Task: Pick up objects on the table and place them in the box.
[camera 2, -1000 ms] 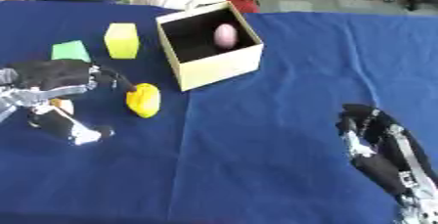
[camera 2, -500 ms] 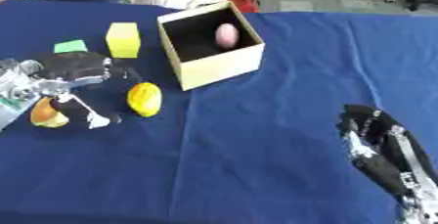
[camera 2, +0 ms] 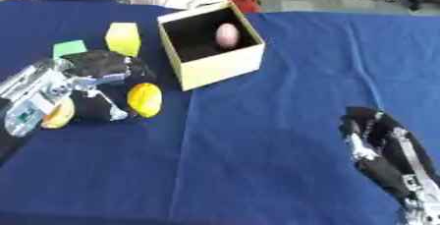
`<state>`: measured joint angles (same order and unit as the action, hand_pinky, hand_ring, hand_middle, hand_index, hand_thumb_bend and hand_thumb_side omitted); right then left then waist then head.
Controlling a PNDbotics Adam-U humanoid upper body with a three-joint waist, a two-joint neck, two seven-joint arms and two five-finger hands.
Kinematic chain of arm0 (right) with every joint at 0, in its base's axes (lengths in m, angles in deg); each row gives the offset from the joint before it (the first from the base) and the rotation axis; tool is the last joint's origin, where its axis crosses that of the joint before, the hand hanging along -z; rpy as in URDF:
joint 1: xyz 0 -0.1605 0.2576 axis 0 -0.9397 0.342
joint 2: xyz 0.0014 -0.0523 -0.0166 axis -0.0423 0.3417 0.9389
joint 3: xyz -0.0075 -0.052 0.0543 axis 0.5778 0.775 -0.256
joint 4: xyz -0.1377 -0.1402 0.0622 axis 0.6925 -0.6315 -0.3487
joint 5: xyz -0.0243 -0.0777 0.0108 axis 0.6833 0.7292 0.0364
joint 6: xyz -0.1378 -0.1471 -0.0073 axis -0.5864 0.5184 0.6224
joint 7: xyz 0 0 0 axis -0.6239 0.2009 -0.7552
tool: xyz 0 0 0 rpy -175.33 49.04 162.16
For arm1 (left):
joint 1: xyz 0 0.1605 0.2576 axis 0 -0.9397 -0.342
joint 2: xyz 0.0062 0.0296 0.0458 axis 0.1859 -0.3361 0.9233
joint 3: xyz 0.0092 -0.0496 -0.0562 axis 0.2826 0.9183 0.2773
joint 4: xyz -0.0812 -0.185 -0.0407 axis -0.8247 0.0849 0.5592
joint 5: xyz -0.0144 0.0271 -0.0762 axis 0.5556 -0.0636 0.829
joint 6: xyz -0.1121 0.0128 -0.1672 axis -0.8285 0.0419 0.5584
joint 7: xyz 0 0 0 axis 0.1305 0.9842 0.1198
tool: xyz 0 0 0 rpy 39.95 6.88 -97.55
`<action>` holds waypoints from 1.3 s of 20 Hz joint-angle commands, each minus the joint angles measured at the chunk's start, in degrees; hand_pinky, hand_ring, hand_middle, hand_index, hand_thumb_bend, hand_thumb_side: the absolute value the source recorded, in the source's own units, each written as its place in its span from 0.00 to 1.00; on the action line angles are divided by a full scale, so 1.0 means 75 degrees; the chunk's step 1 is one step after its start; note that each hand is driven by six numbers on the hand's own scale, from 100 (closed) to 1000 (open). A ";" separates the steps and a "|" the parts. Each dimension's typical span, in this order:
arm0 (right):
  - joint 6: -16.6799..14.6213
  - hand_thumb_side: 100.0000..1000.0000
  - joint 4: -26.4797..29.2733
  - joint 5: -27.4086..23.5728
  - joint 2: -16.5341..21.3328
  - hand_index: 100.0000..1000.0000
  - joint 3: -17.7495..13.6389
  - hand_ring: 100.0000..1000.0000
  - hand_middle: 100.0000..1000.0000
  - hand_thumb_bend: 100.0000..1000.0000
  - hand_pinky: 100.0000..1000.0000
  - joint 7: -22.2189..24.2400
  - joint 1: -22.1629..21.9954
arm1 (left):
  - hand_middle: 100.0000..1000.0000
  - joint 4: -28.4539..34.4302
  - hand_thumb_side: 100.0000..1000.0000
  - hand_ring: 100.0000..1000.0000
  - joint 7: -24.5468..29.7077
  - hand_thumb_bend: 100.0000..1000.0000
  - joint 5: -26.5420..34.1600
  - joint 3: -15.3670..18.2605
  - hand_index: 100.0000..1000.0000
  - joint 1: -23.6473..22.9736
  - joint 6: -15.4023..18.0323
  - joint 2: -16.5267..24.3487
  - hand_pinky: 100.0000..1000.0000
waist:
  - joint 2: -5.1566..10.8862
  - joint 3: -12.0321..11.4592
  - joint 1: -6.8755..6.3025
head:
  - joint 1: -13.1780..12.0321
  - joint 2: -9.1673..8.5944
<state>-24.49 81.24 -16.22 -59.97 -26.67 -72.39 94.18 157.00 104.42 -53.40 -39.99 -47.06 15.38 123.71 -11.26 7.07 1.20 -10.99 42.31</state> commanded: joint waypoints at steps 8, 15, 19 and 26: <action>-0.0023 0.32 0.0171 -0.0042 0.0119 0.74 0.0012 0.62 0.60 0.00 0.61 0.0033 0.0100 | 0.39 -0.0350 0.11 0.40 -0.0960 0.14 0.0081 0.0140 0.59 0.0183 -0.0008 -0.0166 0.65 | 0.0189 0.0075 -0.0054 | -0.0060 -0.0029; -0.0020 0.32 0.0164 -0.0025 0.0137 0.74 0.0003 0.62 0.60 0.00 0.61 0.0019 0.0095 | 0.36 0.1261 0.09 0.38 -0.0744 0.15 0.0722 0.0581 0.57 0.0357 0.0002 0.0666 0.65 | 0.0198 0.0099 -0.0089 | -0.0008 -0.0076; -0.0020 0.32 0.0153 -0.0024 0.0148 0.74 0.0039 0.62 0.60 0.00 0.61 0.0050 0.0094 | 0.36 0.1468 0.08 0.38 -0.0637 0.09 0.1251 0.0811 0.57 0.0854 -0.0317 0.0885 0.65 | 0.0222 0.0149 -0.0111 | -0.0010 -0.0089; -0.0022 0.32 0.0124 -0.0045 0.0131 0.74 0.0111 0.62 0.60 0.00 0.61 0.0112 0.0121 | 0.40 -0.0230 0.08 0.41 -0.1088 0.09 0.1013 0.0599 0.61 0.1988 -0.0449 0.0180 0.66 | 0.0240 0.0399 -0.0085 | -0.0111 -0.0128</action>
<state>-24.49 81.23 -16.26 -59.97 -25.86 -71.81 94.51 156.97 97.16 -45.07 -35.63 -33.58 12.02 125.20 -11.13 10.12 1.20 -11.54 42.17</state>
